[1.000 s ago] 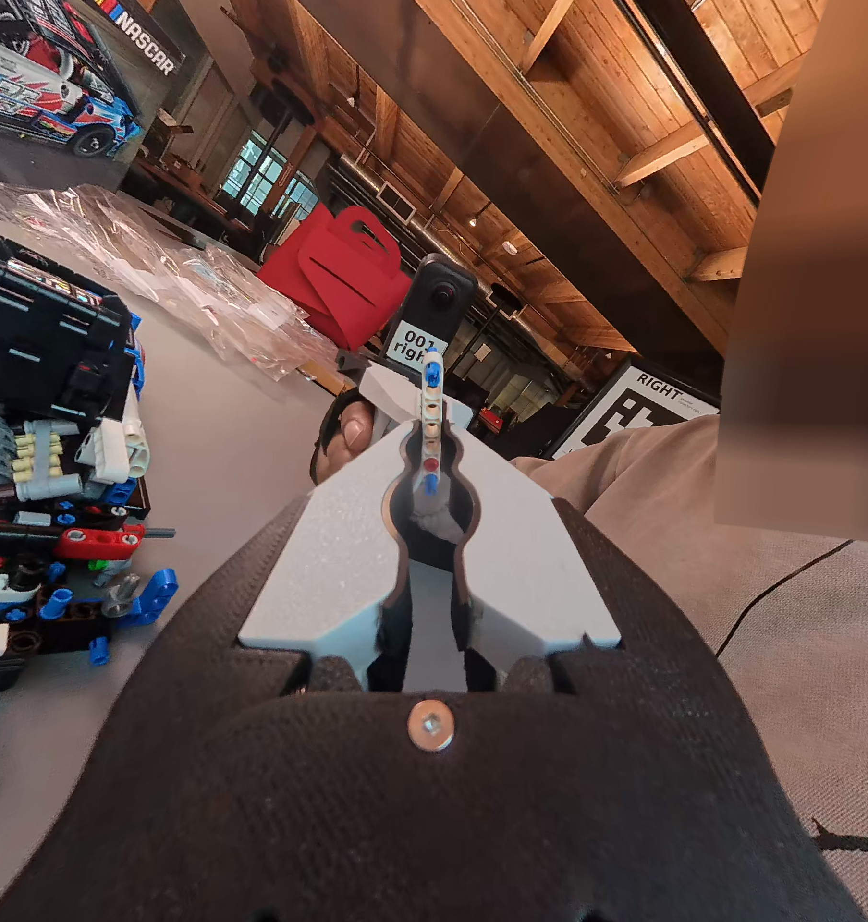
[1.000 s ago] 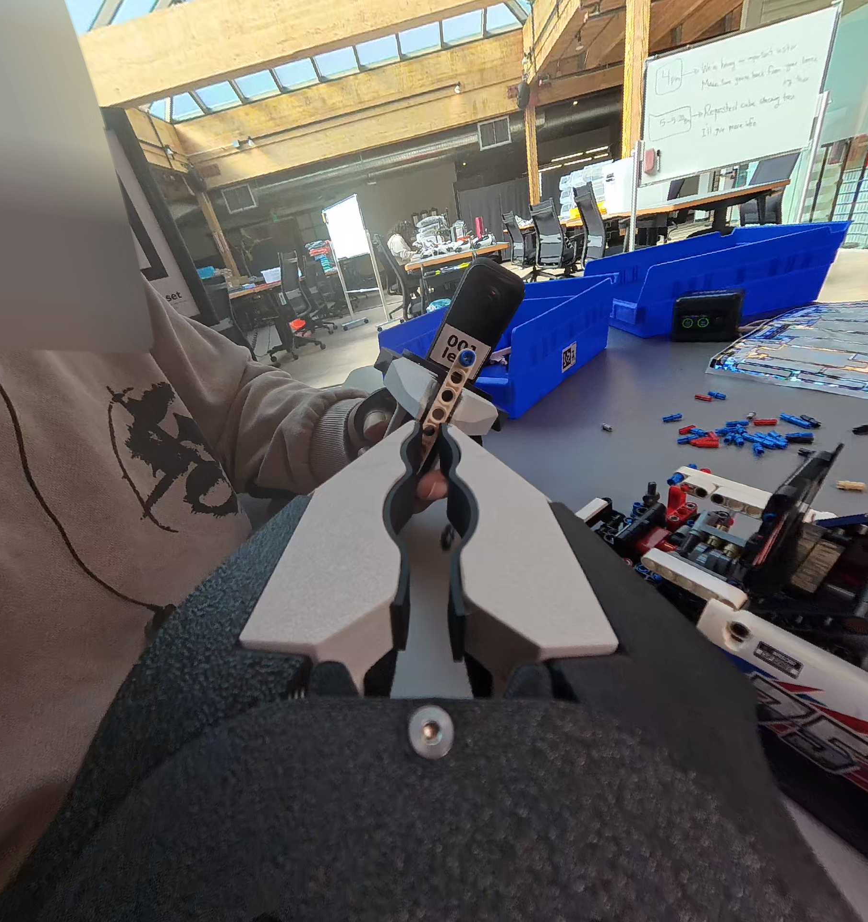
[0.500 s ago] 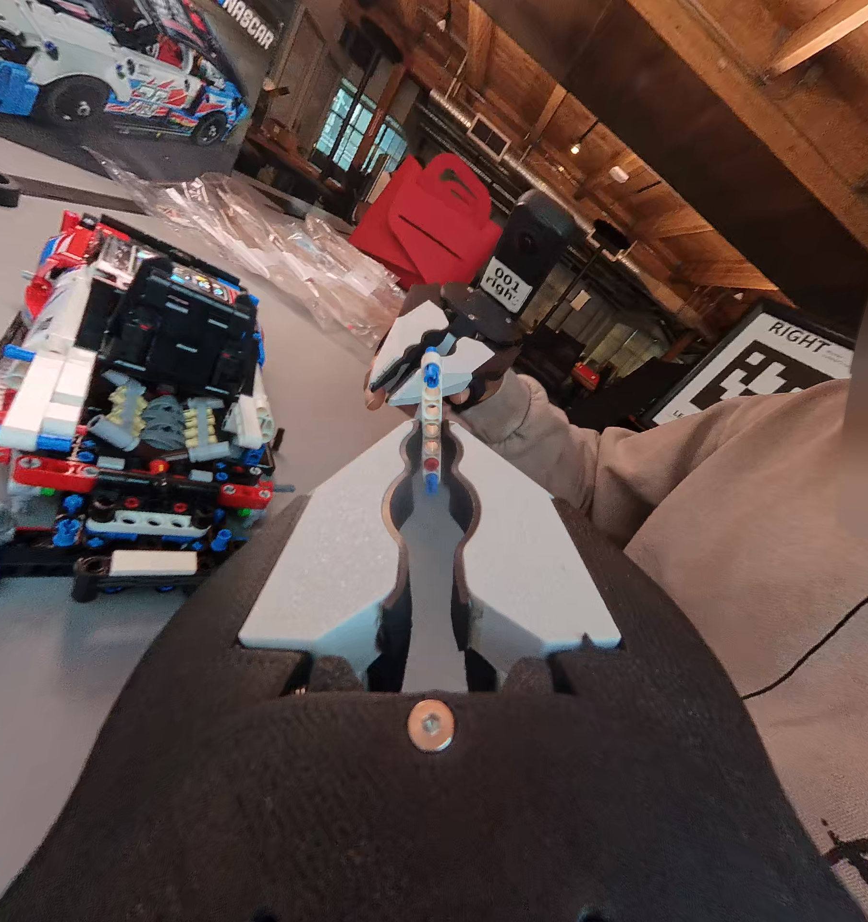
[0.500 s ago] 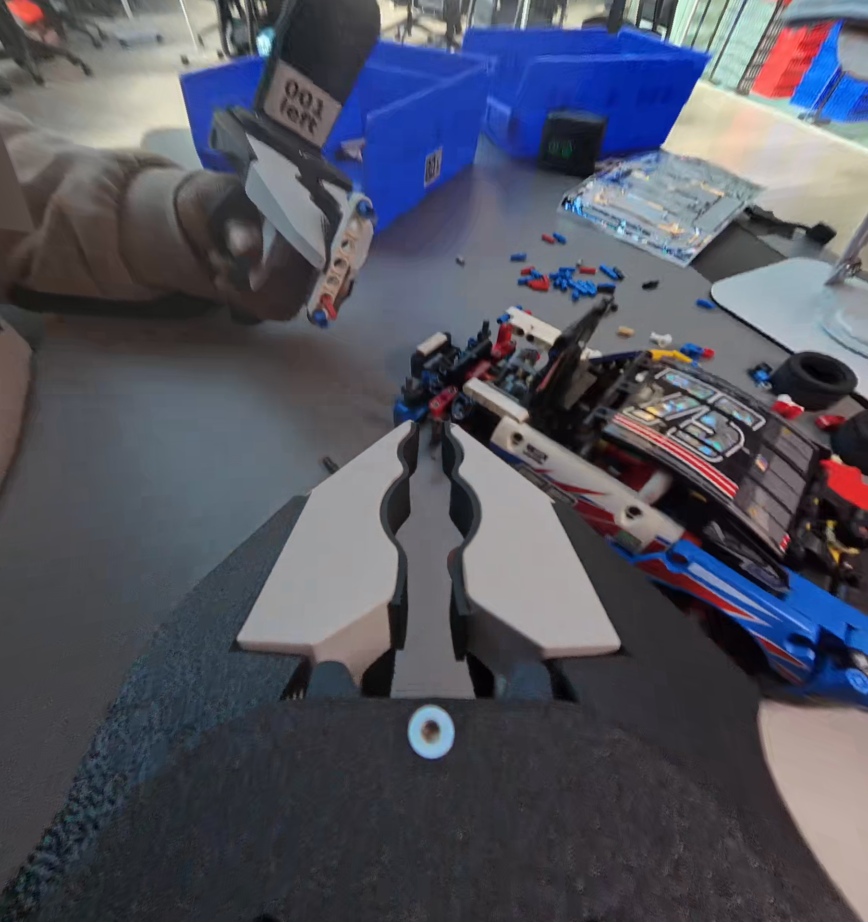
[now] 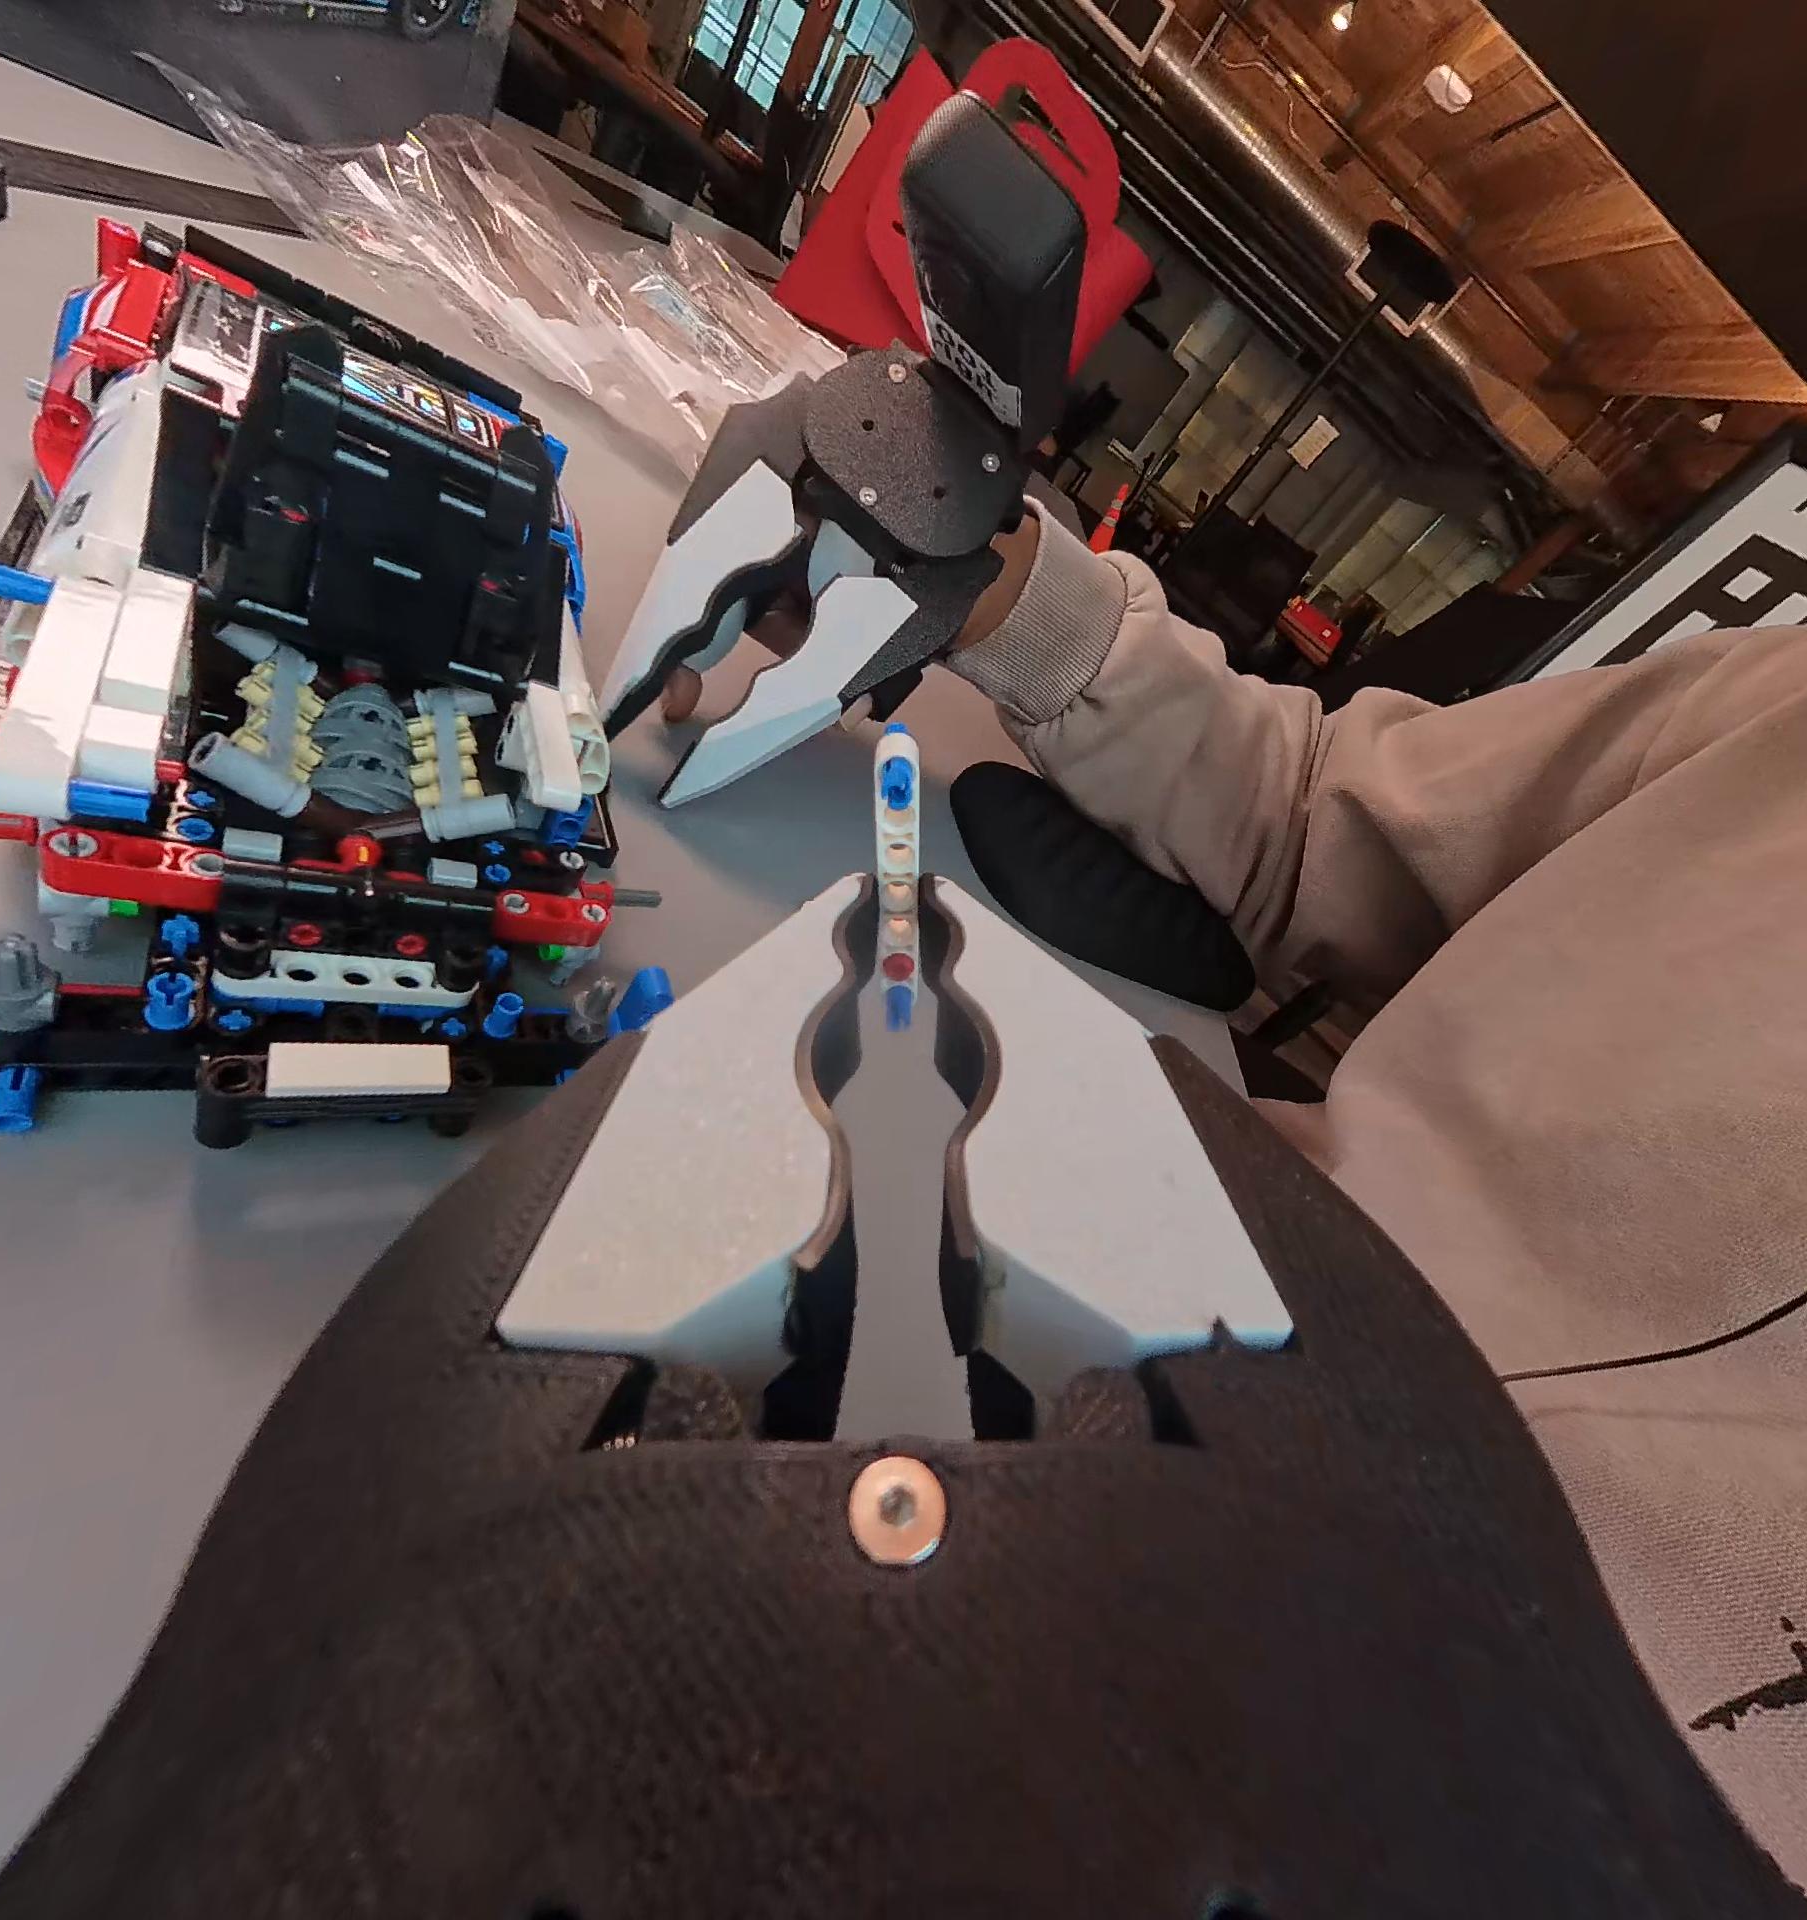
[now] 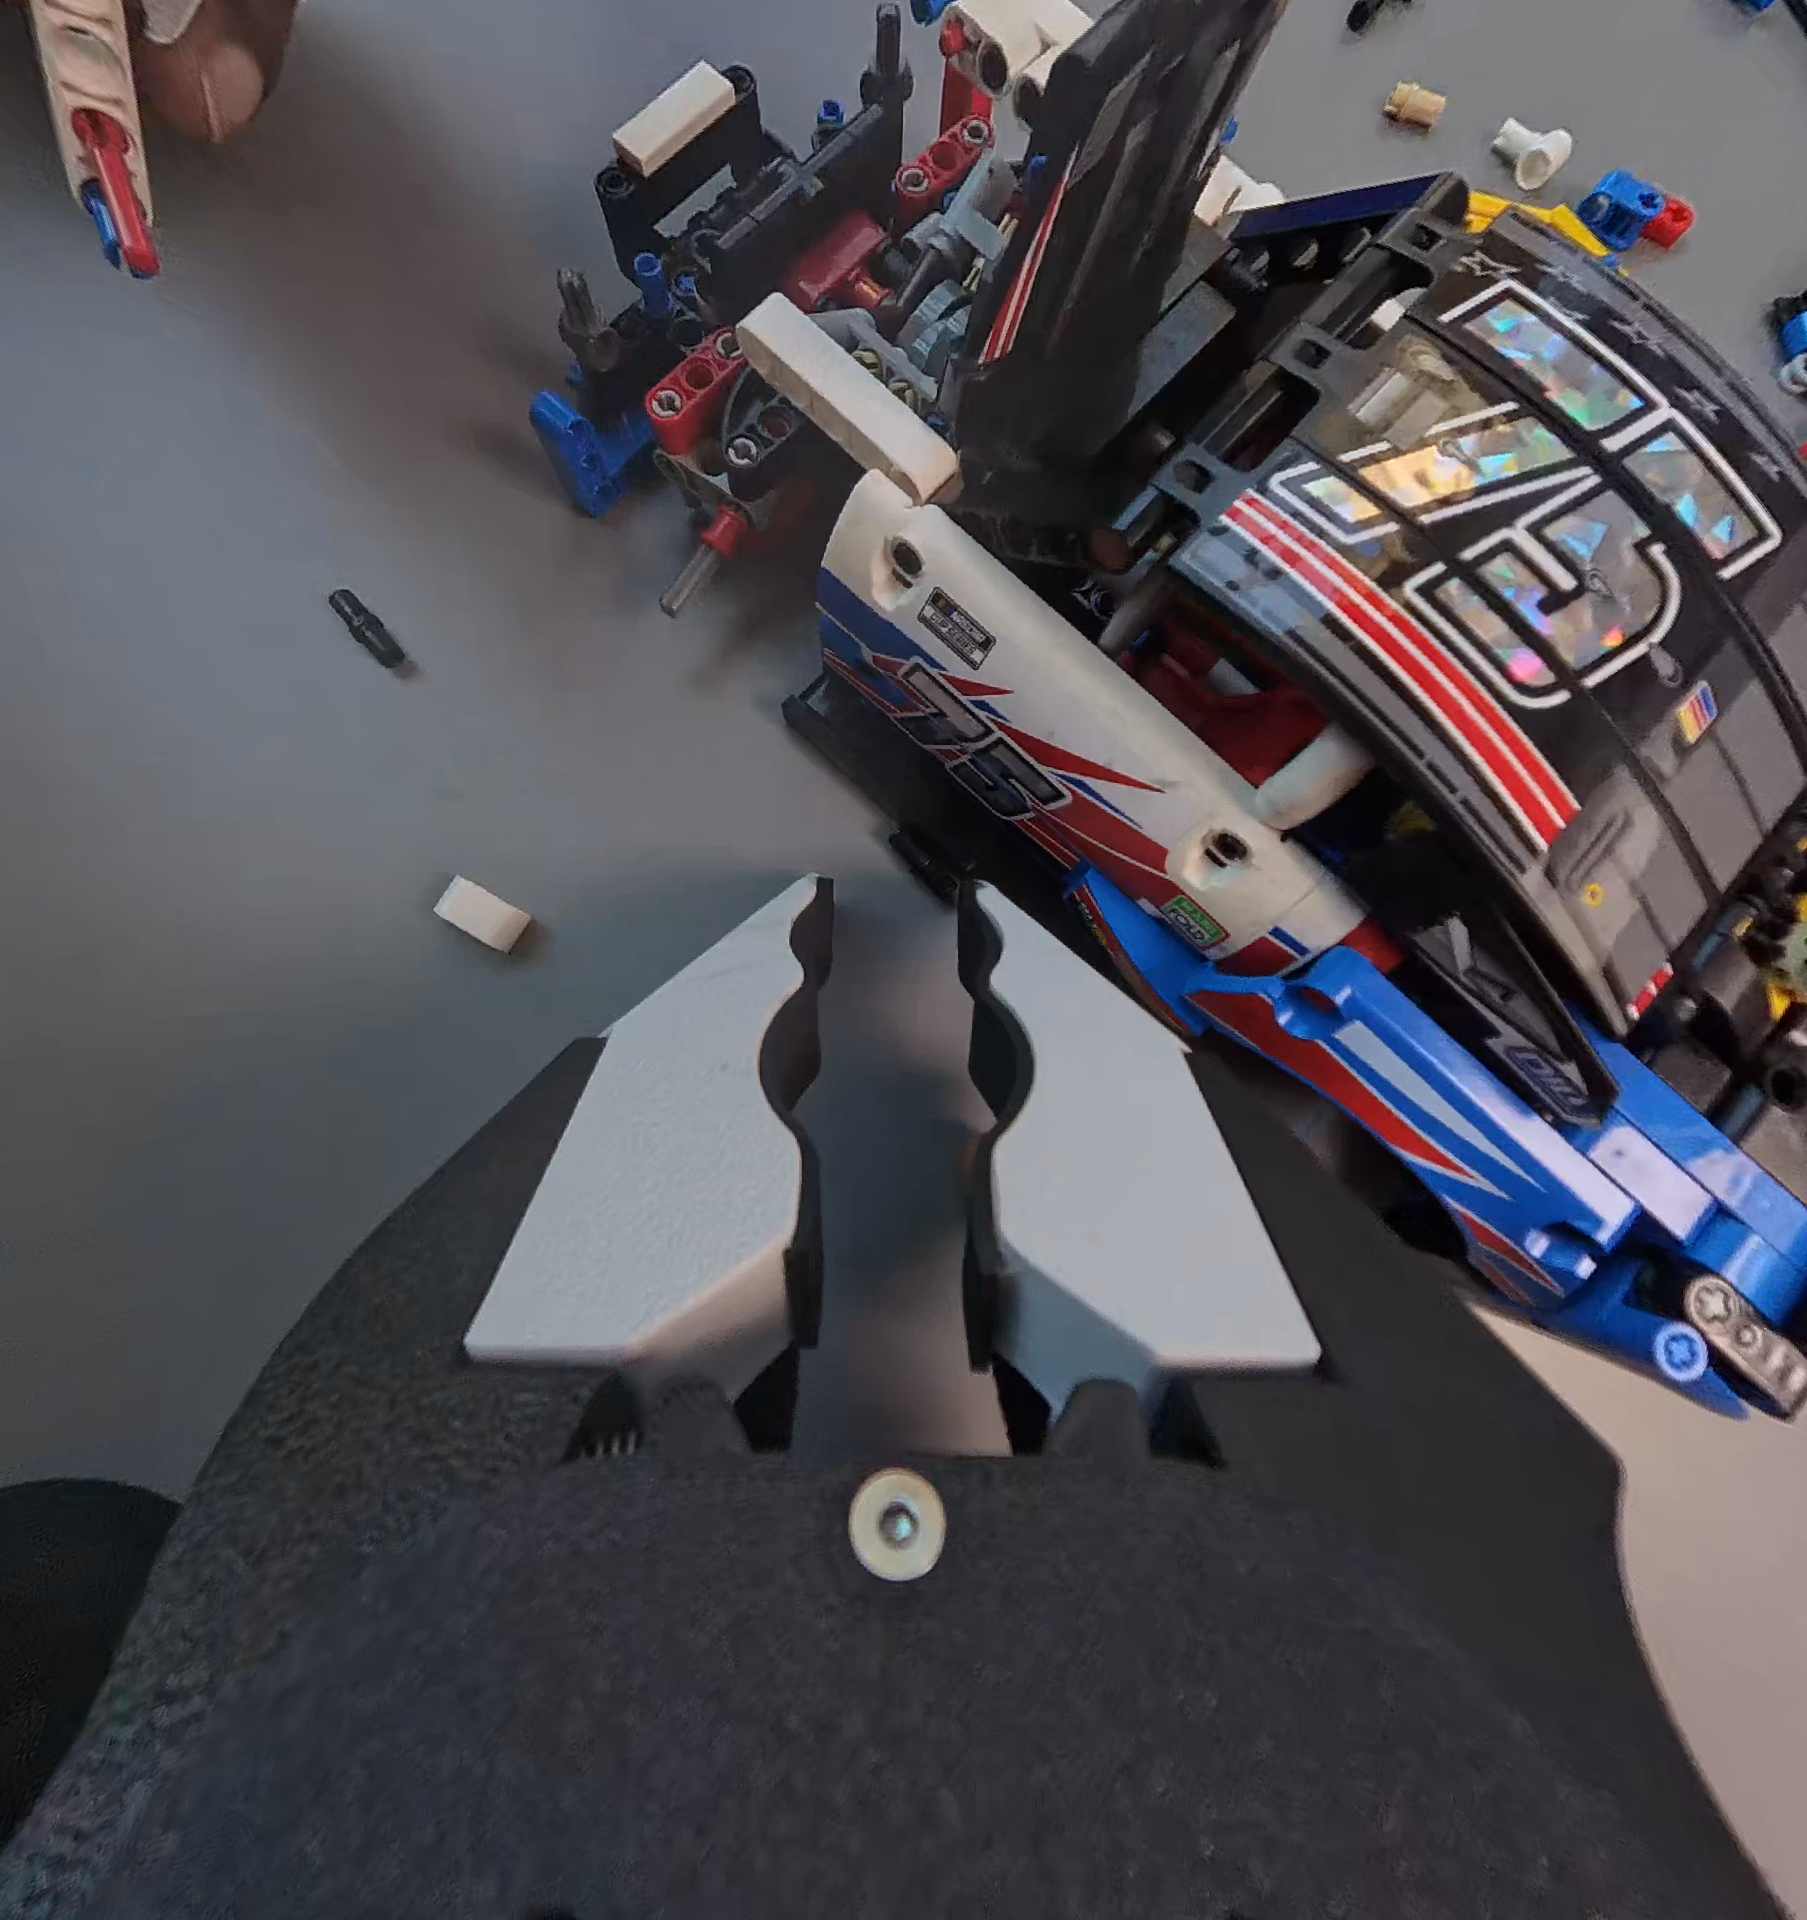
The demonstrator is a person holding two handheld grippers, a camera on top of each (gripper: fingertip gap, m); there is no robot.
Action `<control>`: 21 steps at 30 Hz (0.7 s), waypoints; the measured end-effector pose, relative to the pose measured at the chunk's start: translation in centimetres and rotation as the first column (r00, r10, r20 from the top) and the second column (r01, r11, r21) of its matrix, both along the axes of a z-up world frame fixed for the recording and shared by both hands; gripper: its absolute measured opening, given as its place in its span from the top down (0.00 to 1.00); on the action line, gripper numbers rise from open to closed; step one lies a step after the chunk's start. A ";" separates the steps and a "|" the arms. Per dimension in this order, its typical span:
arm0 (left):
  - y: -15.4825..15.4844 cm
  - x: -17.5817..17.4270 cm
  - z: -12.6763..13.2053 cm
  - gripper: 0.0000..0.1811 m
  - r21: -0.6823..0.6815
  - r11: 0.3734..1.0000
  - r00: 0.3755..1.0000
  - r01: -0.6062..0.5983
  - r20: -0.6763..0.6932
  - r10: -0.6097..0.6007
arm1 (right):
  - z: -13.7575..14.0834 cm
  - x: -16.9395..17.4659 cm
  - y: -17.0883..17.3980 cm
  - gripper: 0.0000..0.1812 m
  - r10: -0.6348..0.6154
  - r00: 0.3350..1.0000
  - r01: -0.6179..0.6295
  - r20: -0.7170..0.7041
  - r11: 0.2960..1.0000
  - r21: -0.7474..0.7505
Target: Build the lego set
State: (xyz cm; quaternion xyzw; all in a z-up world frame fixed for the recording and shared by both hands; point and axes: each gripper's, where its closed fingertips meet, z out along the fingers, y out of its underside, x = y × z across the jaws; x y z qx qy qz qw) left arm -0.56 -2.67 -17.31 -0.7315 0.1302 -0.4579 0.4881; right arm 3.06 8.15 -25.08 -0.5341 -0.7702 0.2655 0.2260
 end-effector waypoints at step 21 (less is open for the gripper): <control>-0.2 0.1 0.2 0.97 0.004 1.000 1.000 0.000 0.005 0.000 | -0.3 -0.6 -1.1 0.93 -0.065 0.997 0.064 0.041 0.997 0.036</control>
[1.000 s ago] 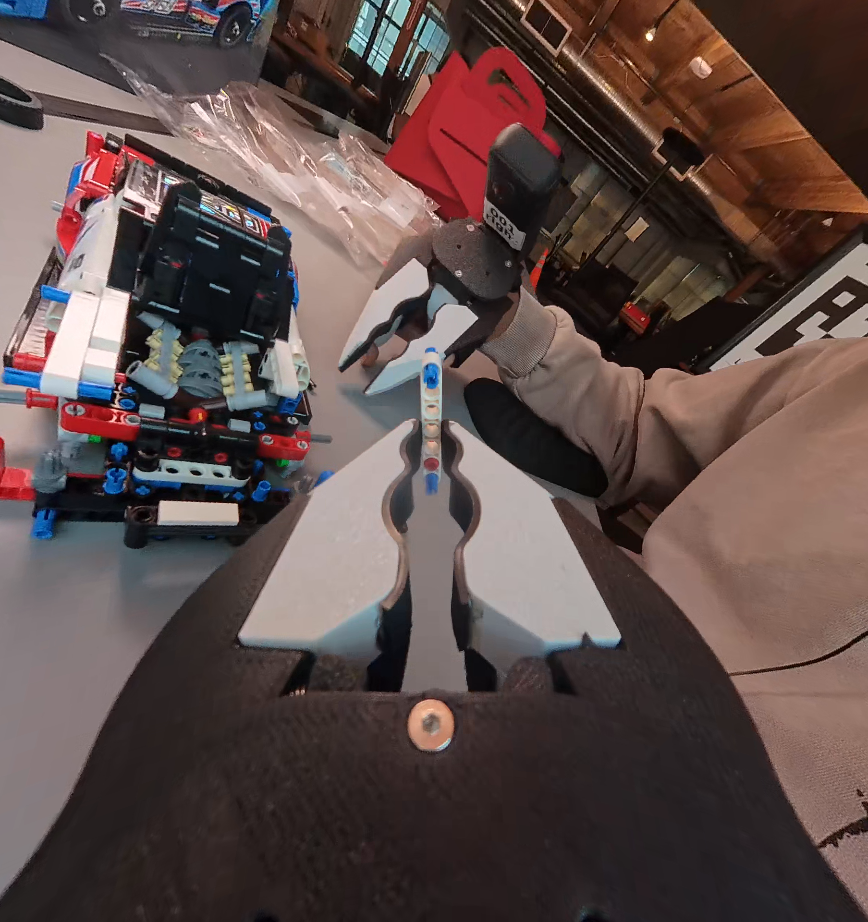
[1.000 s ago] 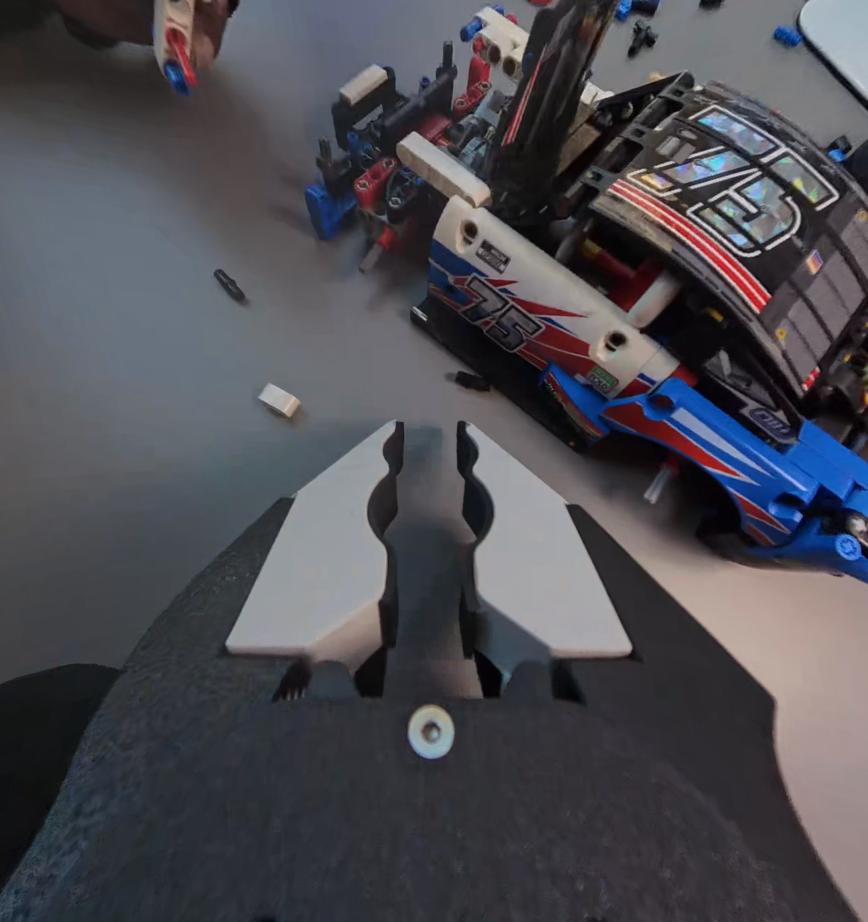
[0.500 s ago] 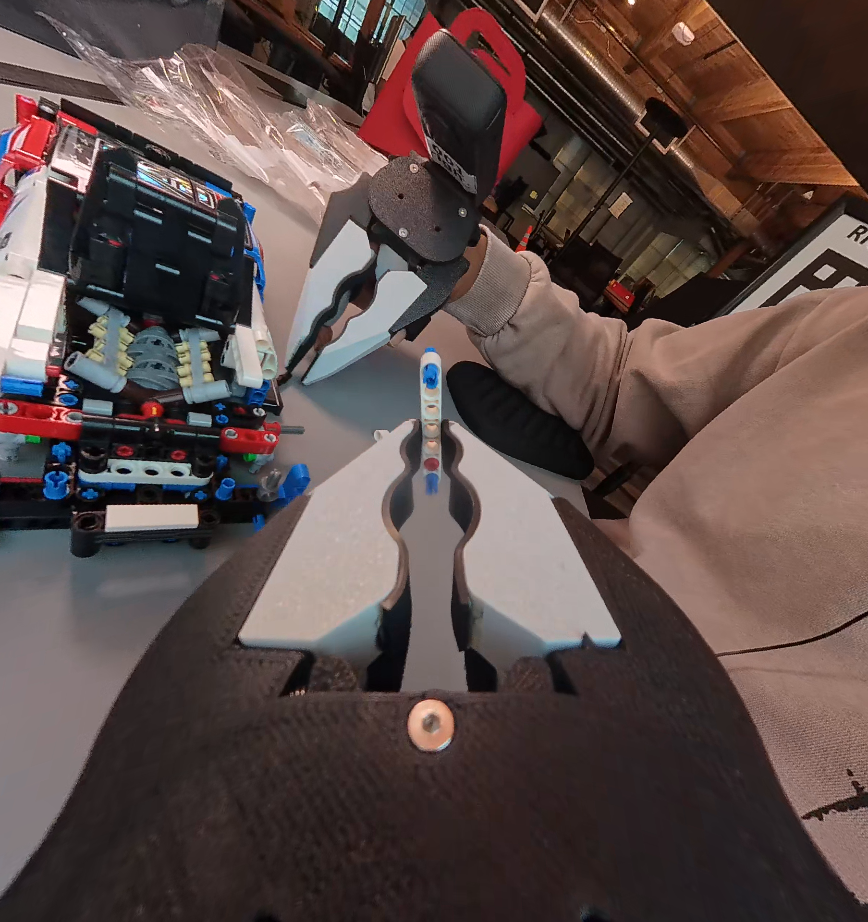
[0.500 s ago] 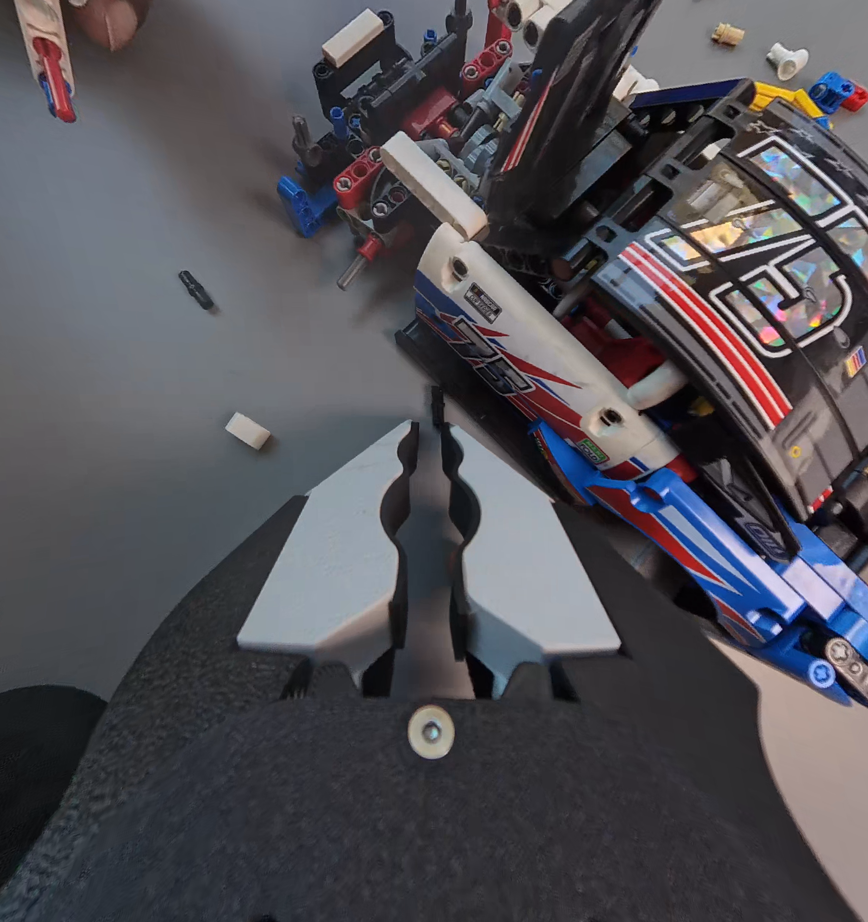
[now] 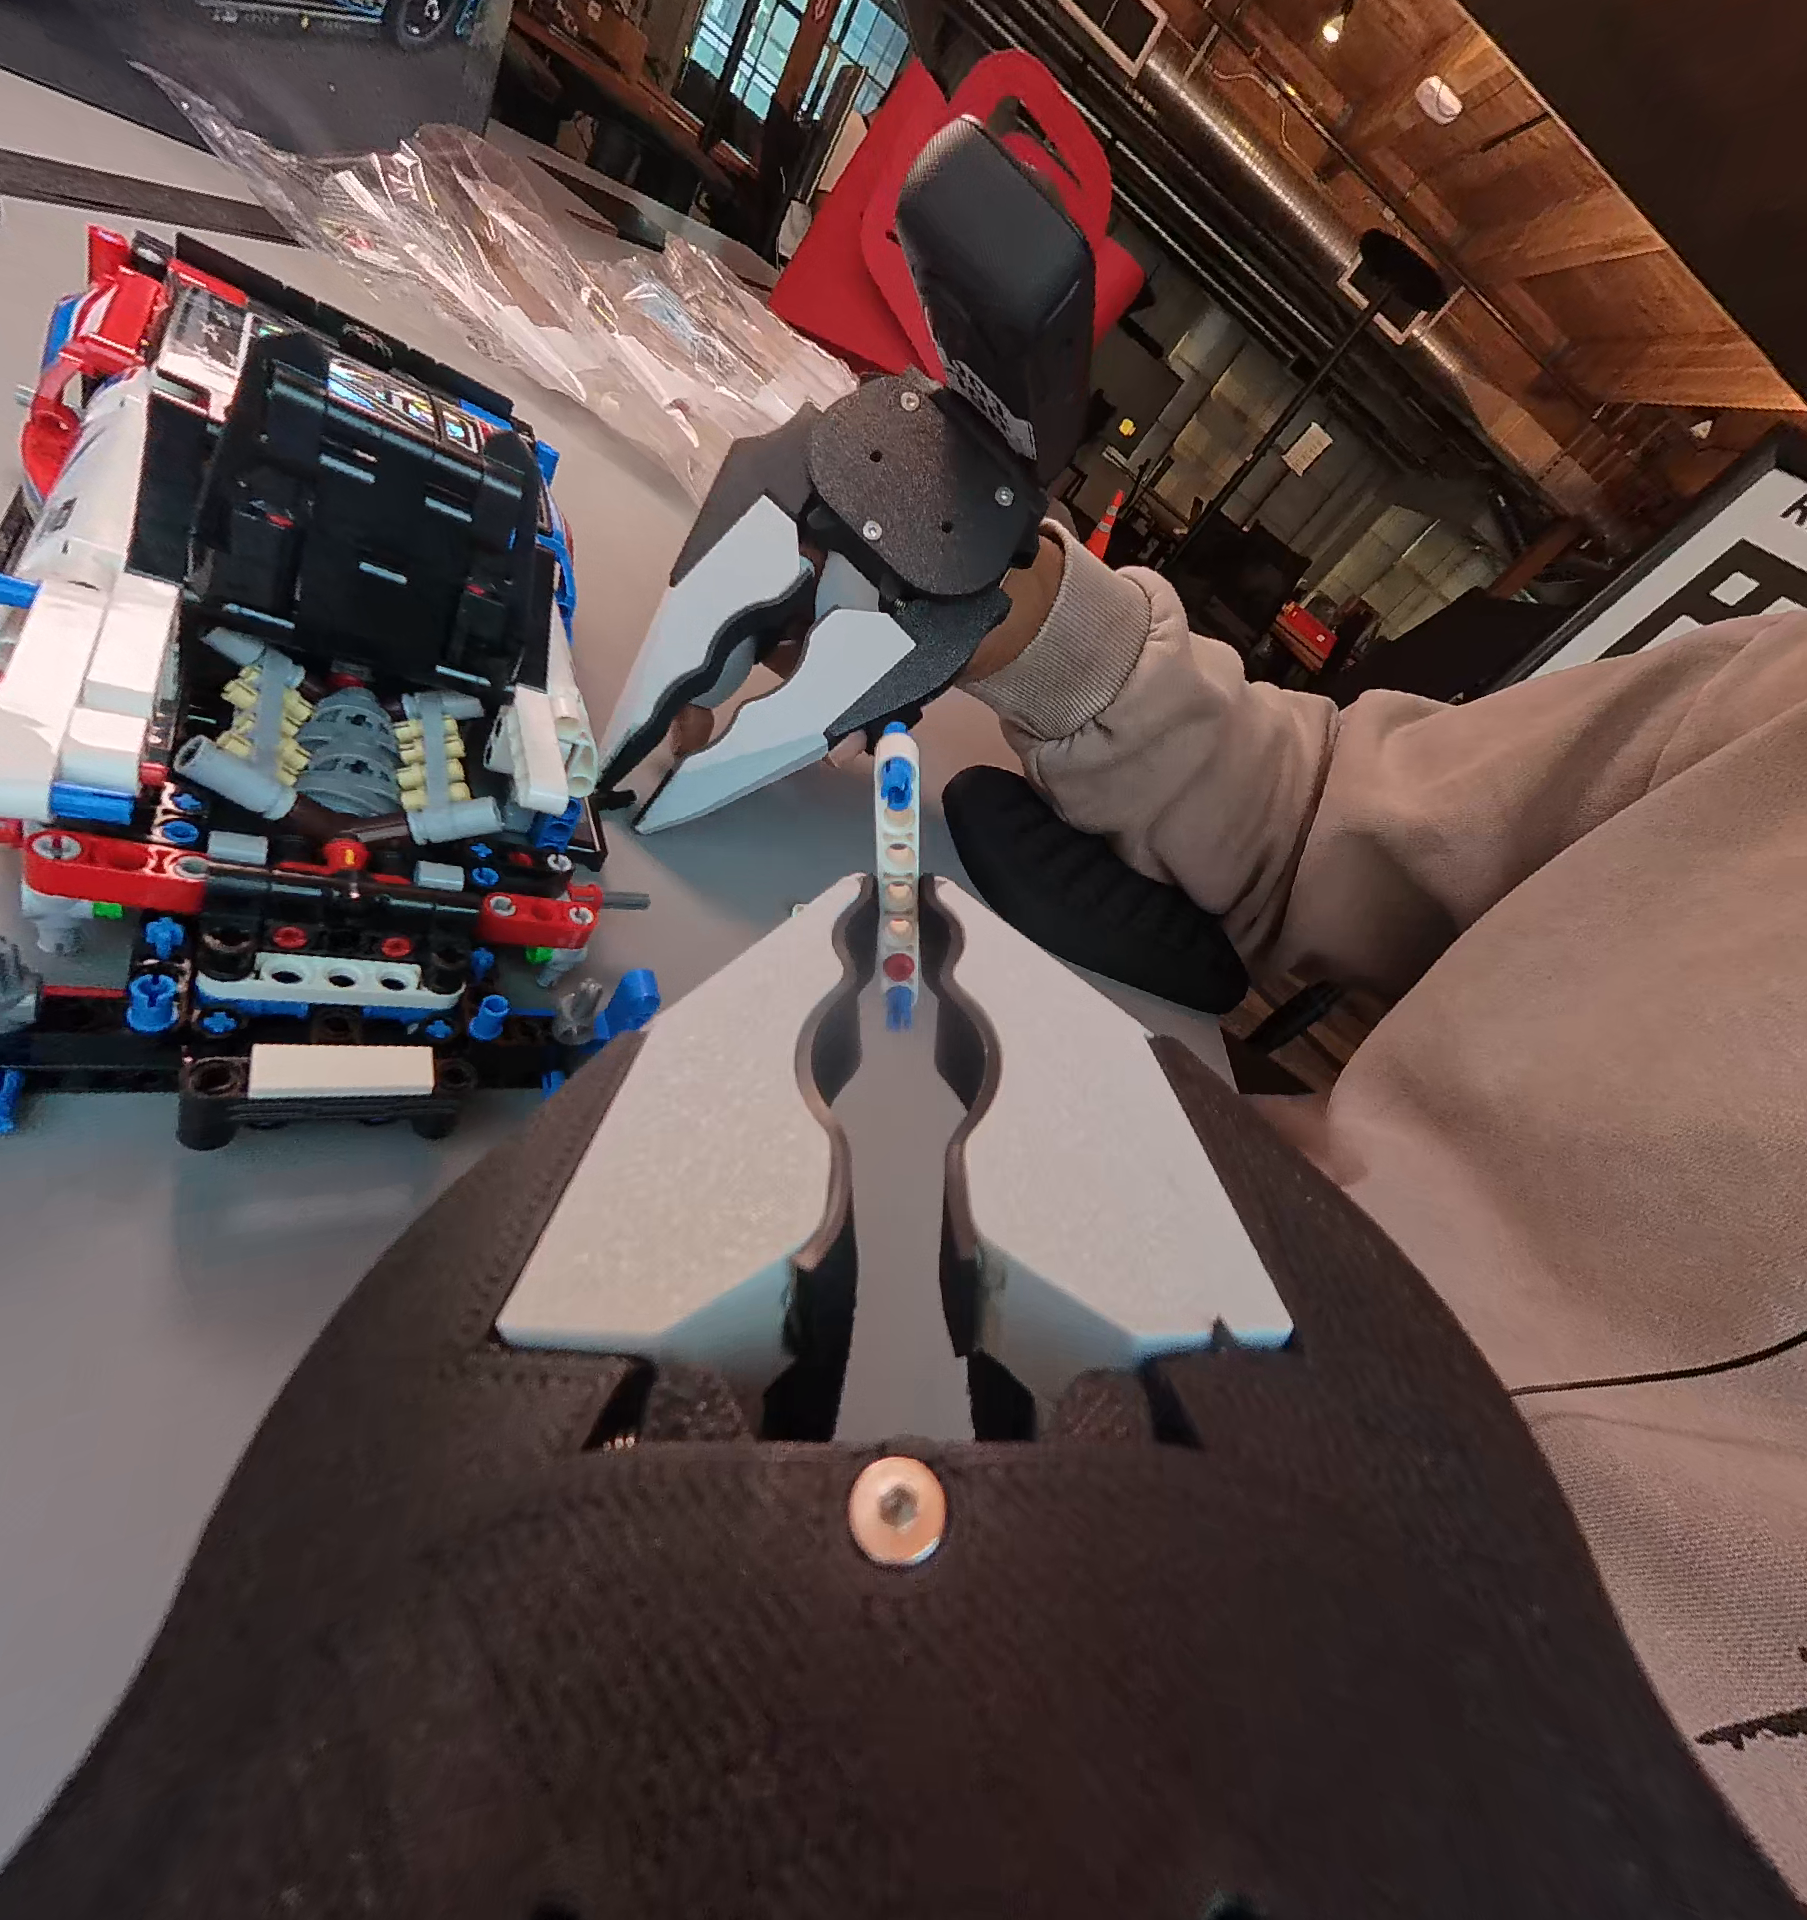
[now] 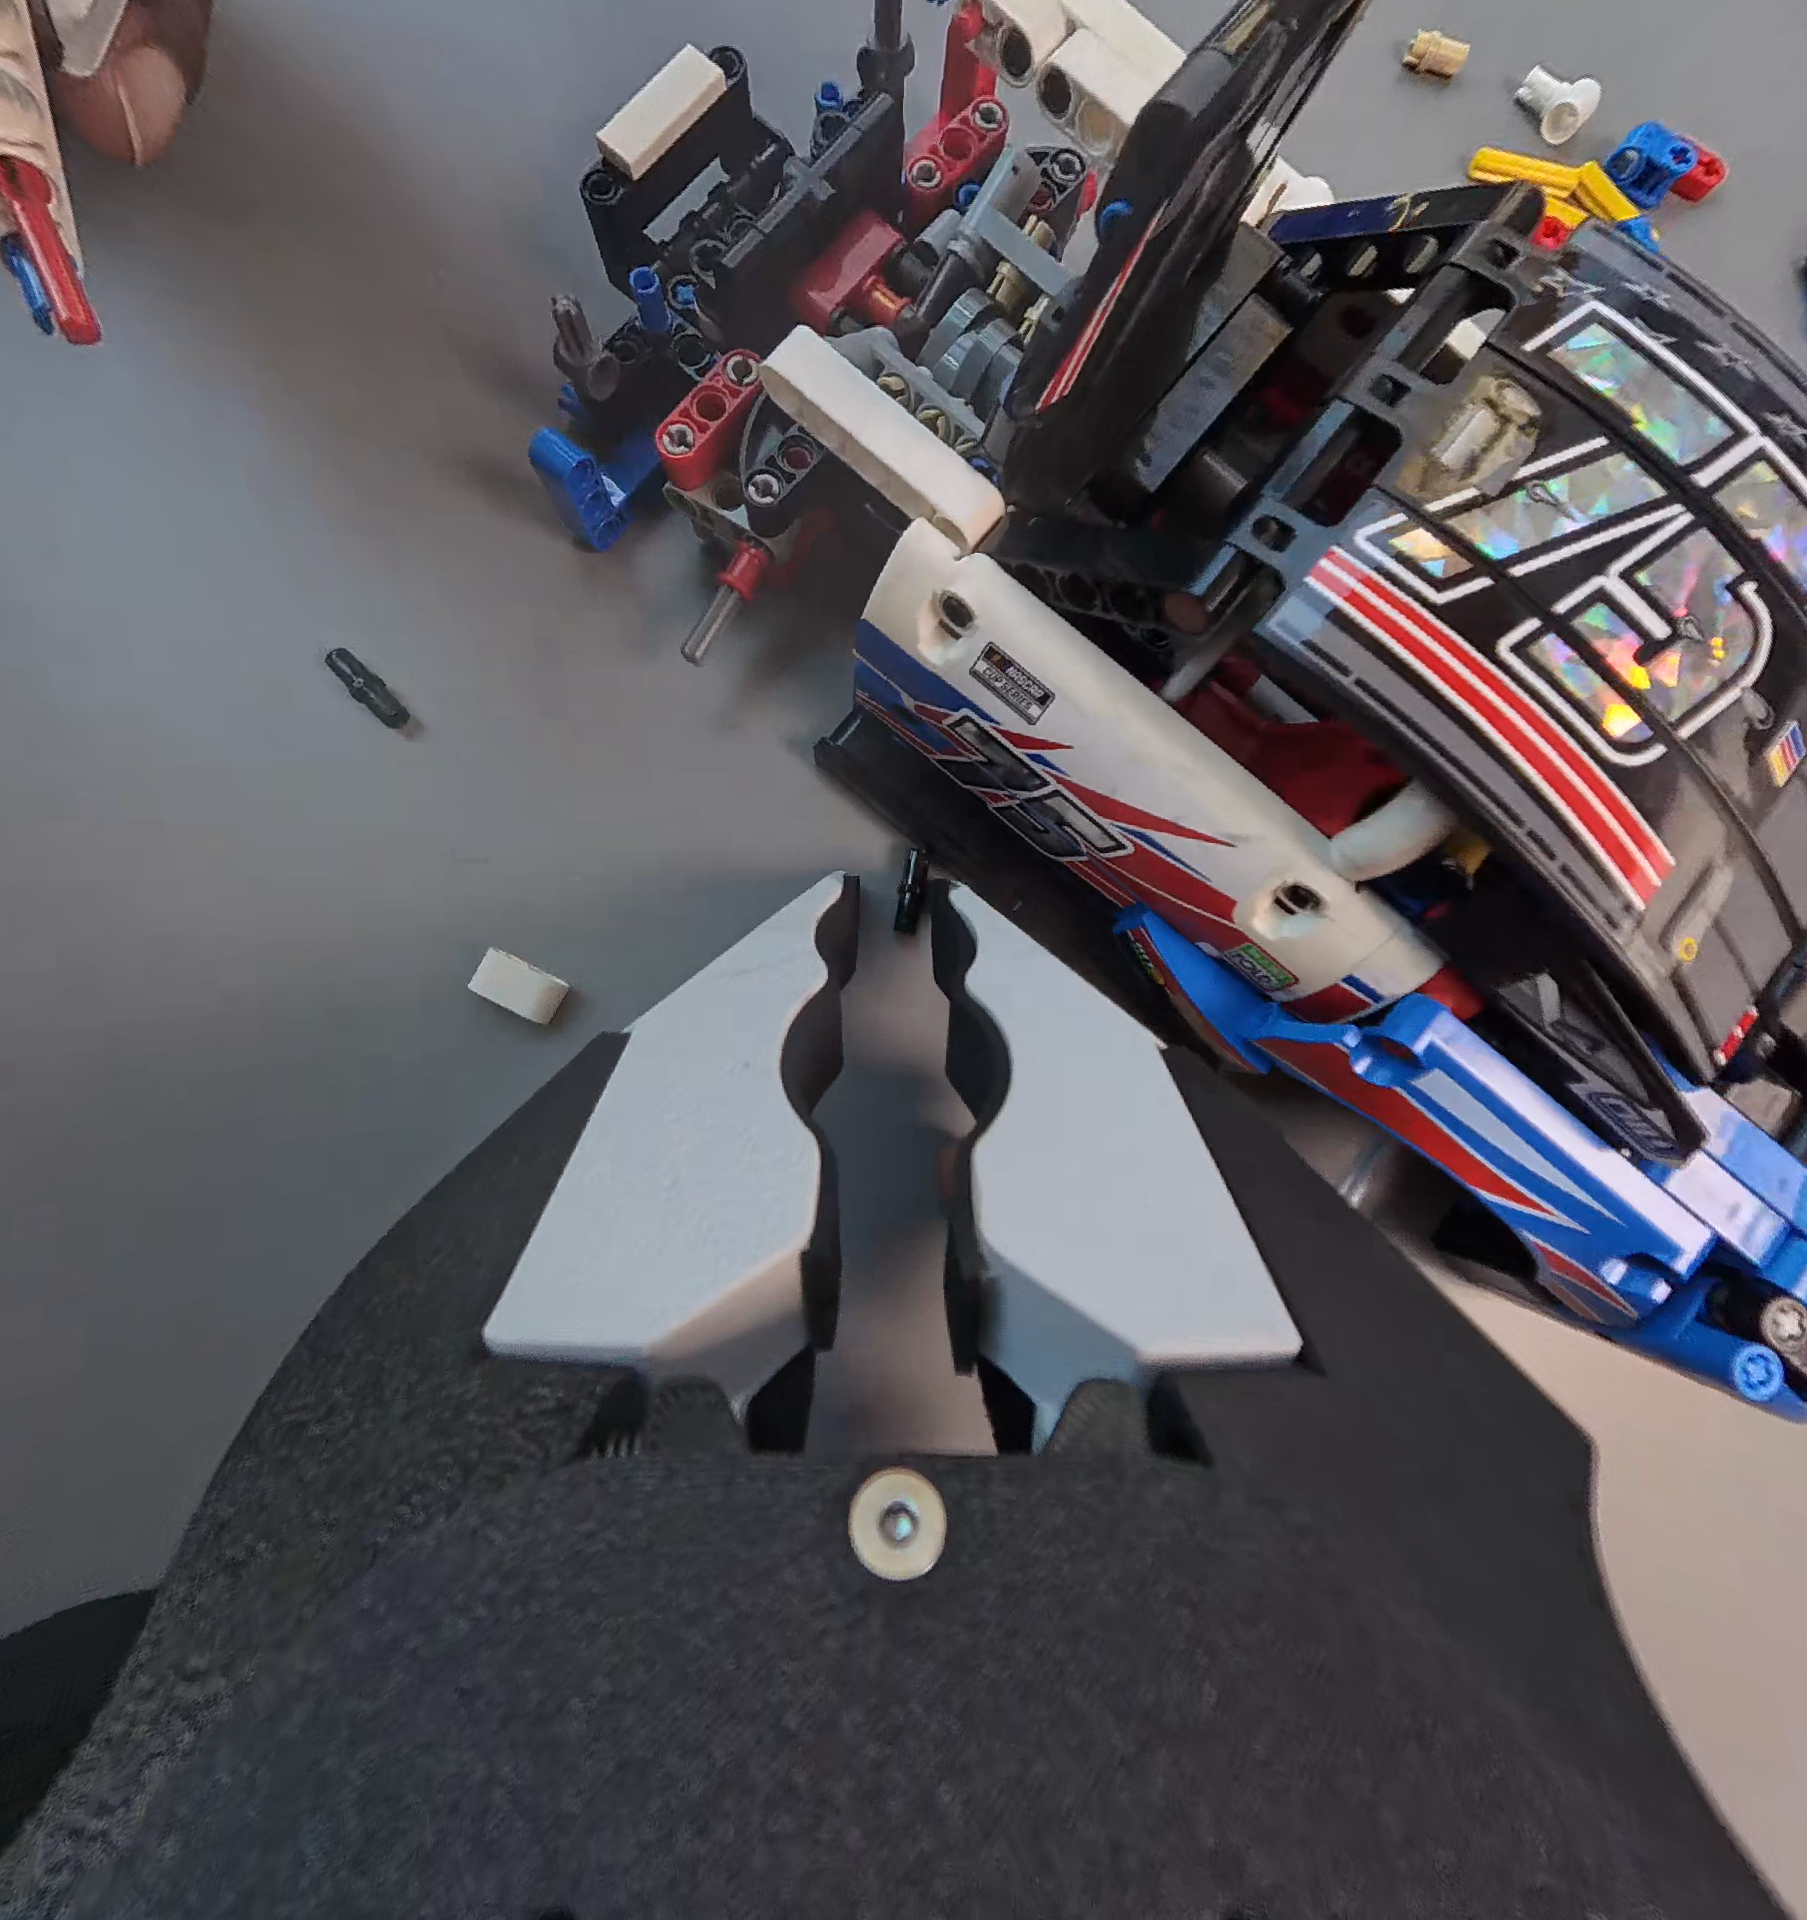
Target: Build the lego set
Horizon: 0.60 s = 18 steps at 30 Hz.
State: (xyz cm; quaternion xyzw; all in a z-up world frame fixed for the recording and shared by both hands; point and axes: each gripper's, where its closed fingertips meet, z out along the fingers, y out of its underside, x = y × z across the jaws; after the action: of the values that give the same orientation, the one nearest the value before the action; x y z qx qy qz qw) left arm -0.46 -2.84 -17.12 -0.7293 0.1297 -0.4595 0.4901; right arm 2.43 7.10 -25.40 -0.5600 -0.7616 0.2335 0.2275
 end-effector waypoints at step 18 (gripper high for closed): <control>0.0 0.1 -0.7 0.97 -0.051 0.999 1.000 0.004 0.008 -0.003 | 4.6 -0.5 -4.4 0.99 0.098 0.967 -0.104 -0.234 0.994 -0.015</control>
State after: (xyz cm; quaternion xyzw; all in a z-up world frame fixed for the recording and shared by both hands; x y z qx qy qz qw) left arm -0.34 -2.83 -17.79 -0.7394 0.1173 -0.4665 0.4711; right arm 1.89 2.72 -20.83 -0.4922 -0.7541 0.3190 0.2954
